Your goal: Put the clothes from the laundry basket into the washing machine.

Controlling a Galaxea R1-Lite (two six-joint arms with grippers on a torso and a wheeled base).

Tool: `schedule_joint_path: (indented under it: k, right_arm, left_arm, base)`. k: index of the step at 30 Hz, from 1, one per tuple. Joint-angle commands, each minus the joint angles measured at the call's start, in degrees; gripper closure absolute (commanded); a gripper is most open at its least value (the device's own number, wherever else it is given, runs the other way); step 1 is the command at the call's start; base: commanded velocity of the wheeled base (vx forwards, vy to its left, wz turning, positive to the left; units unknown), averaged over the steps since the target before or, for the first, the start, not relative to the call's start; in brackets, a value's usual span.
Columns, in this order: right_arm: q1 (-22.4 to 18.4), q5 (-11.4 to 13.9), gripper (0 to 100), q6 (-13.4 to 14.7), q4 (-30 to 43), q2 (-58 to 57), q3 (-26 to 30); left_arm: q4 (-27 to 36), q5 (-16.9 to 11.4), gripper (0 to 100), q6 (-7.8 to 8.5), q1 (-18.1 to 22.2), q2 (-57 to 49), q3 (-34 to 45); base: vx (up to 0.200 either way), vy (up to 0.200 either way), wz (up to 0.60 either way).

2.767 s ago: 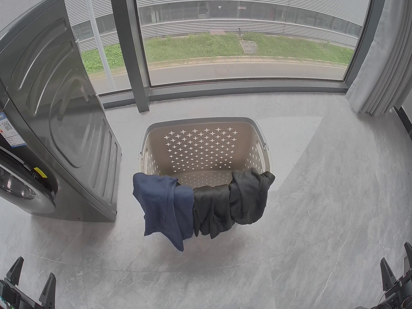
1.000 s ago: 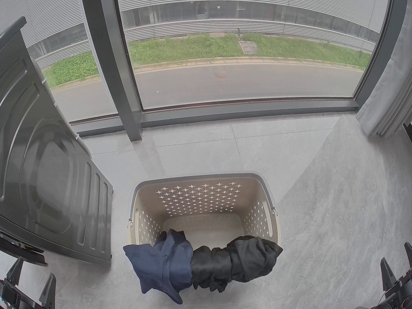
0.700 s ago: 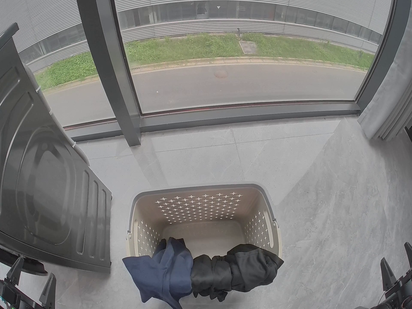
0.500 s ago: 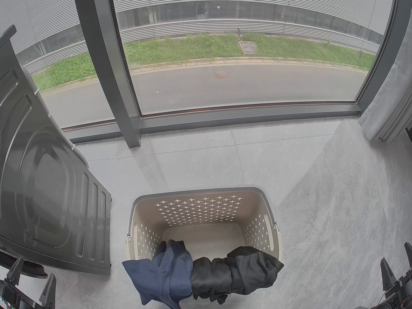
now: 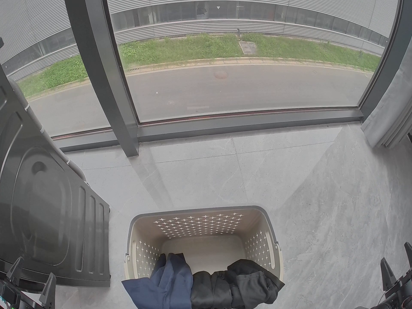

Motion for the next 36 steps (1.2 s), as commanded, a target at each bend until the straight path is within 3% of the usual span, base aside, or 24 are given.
schedule_joint_path:
  k: [1,8,36]
  right_arm:
    - [0.09,0.04,0,-0.02,-0.02,-0.93,1.01]
    - [0.0,0.04,0,0.06,-0.02,-0.93,1.01]
    - [0.0,0.04,0,0.06,-0.02,-0.93,1.01]
  left_arm:
    - [0.0,-0.02,0,-0.04,0.0,-0.6,0.84]
    - [0.0,-0.02,0,-0.13,0.0,-0.6,0.84]
    - [0.0,-0.02,0,-0.13,0.0,-0.6,0.84]
  base:
    - [0.0,0.0,0.0]
    - [0.171,0.0,0.0]
    - [0.0,0.0,0.0]
